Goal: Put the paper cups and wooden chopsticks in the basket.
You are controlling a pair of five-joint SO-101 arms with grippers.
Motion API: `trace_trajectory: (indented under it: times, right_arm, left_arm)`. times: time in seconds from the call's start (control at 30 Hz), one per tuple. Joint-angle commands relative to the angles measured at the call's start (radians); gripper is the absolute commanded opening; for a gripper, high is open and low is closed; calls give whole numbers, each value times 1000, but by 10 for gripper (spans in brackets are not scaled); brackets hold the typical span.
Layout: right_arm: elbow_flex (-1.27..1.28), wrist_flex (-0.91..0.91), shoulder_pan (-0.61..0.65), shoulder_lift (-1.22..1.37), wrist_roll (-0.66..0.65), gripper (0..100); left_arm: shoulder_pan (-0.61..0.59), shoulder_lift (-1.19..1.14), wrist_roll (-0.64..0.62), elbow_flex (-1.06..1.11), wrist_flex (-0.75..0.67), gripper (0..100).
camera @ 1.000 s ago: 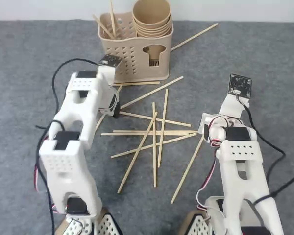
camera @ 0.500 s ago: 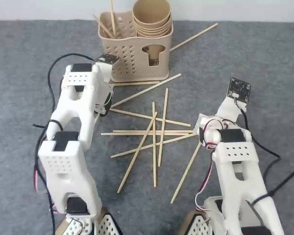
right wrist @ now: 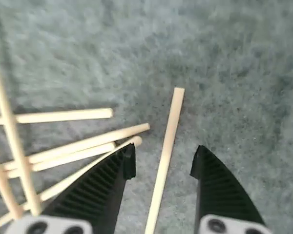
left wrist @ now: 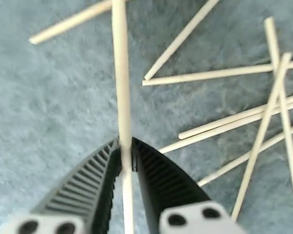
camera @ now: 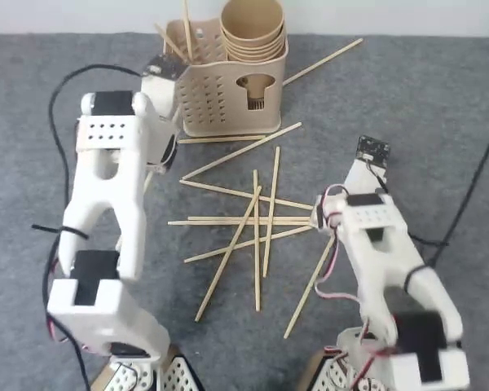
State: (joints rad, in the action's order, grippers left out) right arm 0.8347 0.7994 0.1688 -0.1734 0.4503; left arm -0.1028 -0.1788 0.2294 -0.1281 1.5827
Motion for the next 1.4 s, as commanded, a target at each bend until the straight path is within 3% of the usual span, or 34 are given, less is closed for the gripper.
trace_trajectory:
  times: [0.0,0.17,0.4,0.57,0.73,0.9,1.13,1.37]
  right_arm:
    - [-97,41,5,53,14,202]
    - [-115,33,4,87,14,200]
    - [-129,12,-16,114,6,109]
    - [-236,125,-19,213,6,128]
    - [-365,242,-28,329,8,3]
    - [-390,269,-48,351,11,8]
    - [-281,232,-51,214,2,7]
    - [-183,232,-107,-142,-57,7]
  left_arm:
    - [32,64,3,-102,-8,13]
    - [37,2,-49,-206,-8,13]
    - [31,-38,-44,-231,14,13]
    - [-15,-38,-43,-312,69,13]
    - [-41,-40,-43,-417,127,13]
    - [-44,-38,-43,-441,141,13]
    - [-40,-38,-51,-458,135,13]
    - [-6,-48,-178,-714,132,13]
